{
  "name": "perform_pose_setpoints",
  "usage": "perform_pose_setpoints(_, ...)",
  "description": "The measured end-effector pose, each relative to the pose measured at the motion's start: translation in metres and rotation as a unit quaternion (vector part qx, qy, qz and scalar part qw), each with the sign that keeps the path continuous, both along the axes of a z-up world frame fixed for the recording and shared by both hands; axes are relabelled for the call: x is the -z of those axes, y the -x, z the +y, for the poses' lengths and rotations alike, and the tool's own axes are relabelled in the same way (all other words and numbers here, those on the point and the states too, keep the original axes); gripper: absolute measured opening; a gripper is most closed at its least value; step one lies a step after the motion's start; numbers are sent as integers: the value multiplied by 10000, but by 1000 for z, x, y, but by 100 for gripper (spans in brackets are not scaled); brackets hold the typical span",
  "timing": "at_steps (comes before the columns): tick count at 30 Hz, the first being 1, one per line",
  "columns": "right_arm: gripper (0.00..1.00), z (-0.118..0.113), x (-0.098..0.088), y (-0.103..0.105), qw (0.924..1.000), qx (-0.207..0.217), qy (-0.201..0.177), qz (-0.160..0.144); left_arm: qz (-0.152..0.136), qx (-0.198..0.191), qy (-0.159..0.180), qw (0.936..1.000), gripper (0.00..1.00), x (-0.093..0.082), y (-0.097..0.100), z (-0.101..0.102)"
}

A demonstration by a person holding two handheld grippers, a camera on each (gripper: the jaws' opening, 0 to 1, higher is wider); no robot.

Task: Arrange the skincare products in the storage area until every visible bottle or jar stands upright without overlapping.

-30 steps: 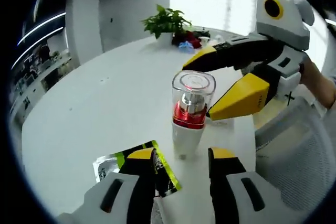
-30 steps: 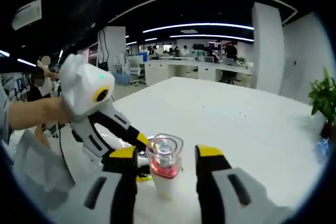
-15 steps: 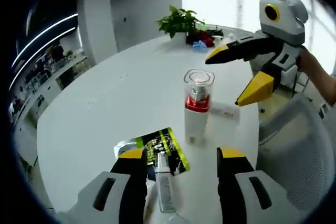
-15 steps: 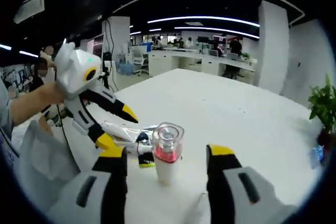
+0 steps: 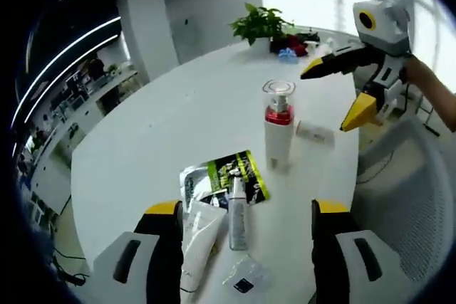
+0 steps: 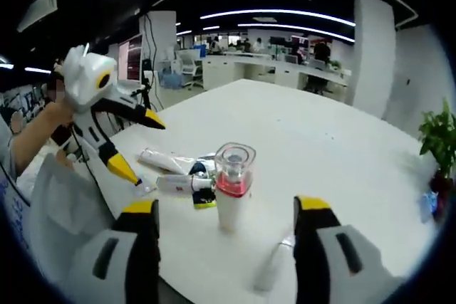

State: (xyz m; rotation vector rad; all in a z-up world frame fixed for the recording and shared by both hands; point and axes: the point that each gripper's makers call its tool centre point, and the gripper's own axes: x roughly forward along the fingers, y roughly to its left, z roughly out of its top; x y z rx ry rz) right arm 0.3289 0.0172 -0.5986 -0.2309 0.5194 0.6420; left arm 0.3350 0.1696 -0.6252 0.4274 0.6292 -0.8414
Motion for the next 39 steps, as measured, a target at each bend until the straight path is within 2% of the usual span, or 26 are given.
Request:
perform_pose_setpoints(10,85,-2,0,8,9999,-5,146,14,1,-105,-309,9995,87,3,11,23)
perform_pose_setpoints(15,91,-3,3,10,9997,1,225,14,28,-132,-255,9996,93,5,17,28)
perform_pose_setpoints(18,90,-4,5,12,9995,-28,305,46,32,-130,-239,9996,97,6,20,31)
perform_pose_setpoints(24,93,-6,10,16,9991,-30,383,162,-10,-168,-72,9998,97,1,21,36)
perform_pose_setpoints(29,99,-5,9,18,9992,-45,348,176,-9,-185,-128,9997,97,5,22,41)
perform_pose_setpoints(32,99,-3,8,18,9994,-47,300,175,109,-210,-89,9997,97,8,23,43)
perform_pose_setpoints(39,100,-2,7,18,9993,-67,339,175,92,-331,-116,9993,97,8,22,45)
